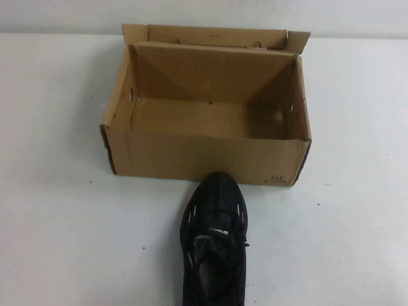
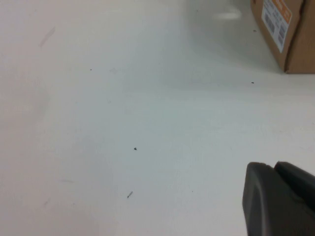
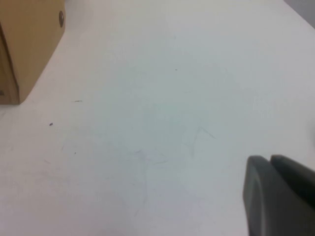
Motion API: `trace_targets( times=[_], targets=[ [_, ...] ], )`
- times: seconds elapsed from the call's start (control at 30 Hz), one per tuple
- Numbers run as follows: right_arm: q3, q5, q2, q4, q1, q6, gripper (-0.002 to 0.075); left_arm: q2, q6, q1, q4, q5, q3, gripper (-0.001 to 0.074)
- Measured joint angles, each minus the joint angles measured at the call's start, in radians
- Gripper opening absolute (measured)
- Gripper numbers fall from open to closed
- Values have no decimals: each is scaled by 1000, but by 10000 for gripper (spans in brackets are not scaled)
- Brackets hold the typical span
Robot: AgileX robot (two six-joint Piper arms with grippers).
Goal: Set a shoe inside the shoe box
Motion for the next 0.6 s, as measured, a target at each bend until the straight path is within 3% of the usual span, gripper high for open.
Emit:
trace_targets(
  times=[0.6],
  targets=[
    [0, 0, 0, 35, 0, 0, -17, 0, -2, 0, 22, 2, 0, -4]
  ],
)
